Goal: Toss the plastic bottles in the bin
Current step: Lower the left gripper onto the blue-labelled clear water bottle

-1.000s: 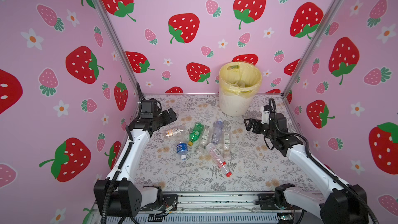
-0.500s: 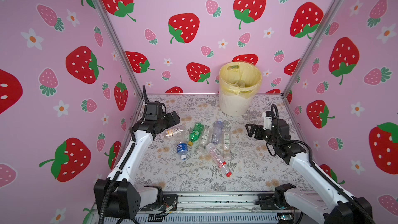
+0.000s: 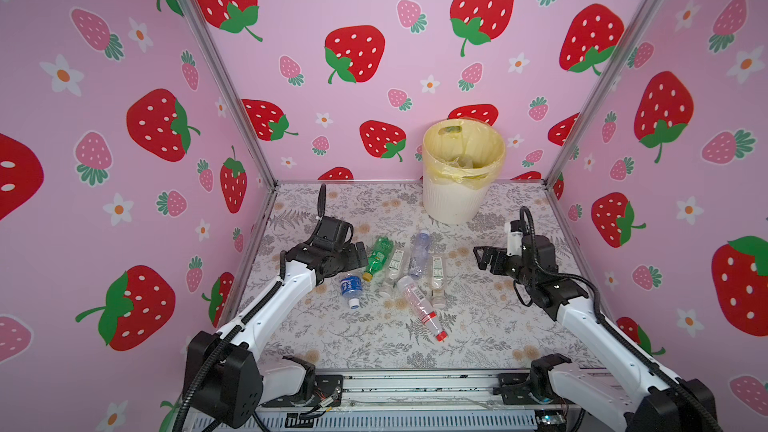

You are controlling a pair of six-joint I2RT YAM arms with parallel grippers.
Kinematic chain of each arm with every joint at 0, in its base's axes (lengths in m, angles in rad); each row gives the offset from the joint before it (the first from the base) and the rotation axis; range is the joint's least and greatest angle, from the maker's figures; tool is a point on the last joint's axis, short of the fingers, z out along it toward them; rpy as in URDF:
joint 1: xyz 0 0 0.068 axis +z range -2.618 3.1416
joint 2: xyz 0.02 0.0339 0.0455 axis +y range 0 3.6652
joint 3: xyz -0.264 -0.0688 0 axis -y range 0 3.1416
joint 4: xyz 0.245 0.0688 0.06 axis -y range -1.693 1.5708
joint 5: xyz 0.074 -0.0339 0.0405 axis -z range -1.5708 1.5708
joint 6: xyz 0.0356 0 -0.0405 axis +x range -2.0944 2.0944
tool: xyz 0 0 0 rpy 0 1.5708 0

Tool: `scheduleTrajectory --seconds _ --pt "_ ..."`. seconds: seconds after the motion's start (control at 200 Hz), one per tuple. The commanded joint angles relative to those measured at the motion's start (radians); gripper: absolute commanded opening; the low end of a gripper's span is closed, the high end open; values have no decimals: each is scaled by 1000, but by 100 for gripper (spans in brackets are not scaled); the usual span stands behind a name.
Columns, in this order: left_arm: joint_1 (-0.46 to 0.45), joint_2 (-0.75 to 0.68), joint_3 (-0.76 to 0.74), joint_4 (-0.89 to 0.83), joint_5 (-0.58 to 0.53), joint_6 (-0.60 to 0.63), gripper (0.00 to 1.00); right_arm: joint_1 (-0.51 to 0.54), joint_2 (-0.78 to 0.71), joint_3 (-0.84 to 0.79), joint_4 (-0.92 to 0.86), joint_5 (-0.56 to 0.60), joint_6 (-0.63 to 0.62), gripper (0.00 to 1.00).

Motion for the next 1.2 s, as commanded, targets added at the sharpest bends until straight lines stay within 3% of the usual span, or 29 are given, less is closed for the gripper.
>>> scheduleTrajectory --seconds 0.0,0.12,0.755,1.196 --pt "-20 7 -13 -33 -78 -28 98 3 -26 -9 -27 18 -12 99" --pt "-26 9 -52 -30 -130 -53 98 3 -37 -28 -23 40 7 99" --pt "-42 67 -180 88 -93 -90 97 2 -34 -37 -27 36 48 99" --pt "-41 144 -210 146 -96 -103 92 3 -10 -35 -20 32 45 99"
